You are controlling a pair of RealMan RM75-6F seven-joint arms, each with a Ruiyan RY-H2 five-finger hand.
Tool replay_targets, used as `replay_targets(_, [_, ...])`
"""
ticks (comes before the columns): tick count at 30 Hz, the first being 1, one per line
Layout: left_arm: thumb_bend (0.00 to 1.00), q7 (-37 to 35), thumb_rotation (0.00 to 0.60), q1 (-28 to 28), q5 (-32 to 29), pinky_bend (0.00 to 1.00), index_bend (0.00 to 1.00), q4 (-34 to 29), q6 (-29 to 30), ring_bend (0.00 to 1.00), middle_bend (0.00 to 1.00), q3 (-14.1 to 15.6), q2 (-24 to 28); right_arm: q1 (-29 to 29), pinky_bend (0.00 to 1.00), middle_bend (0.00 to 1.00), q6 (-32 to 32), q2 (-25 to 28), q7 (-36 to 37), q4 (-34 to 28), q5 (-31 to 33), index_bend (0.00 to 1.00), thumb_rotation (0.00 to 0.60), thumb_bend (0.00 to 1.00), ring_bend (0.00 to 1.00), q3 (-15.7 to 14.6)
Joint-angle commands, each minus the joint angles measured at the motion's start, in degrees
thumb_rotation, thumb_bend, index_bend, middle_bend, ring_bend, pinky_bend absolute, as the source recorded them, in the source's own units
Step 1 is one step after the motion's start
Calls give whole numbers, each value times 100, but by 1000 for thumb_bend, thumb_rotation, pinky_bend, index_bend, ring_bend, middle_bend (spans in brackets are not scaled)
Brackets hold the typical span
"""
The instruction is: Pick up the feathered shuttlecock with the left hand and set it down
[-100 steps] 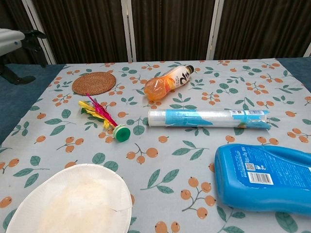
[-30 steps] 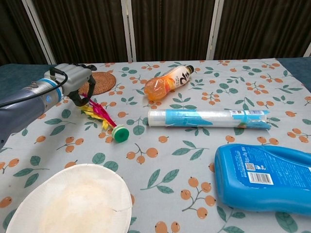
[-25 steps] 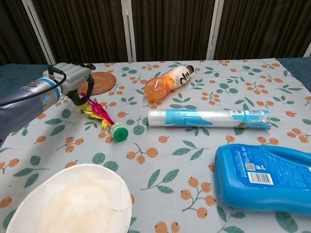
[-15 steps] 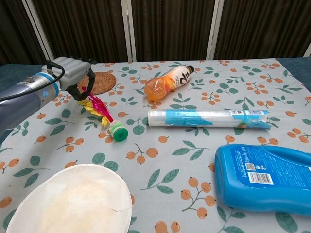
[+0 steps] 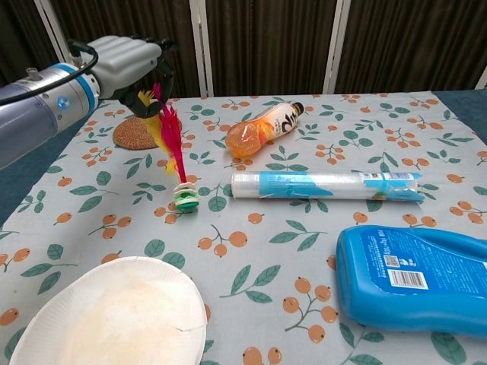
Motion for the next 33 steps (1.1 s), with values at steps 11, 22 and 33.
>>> replay_targets(11, [478, 725, 600, 1, 588, 0, 652, -1760, 484, 0, 0, 83, 1011, -11, 10, 0, 35, -13, -71, 1, -24, 104, 600, 153, 0, -5])
replay_targets(22, [478, 704, 600, 180, 719, 0, 652, -2118, 590, 0, 2, 340, 1359, -15, 9, 0, 41, -33, -147, -10, -1, 104, 600, 152, 0, 5])
replay_targets(33, [479, 540, 600, 277, 759, 0, 650, -1997, 605, 0, 11, 539, 1287, -15, 9, 0, 34, -32, -164, -10, 9, 104, 600, 152, 0, 8])
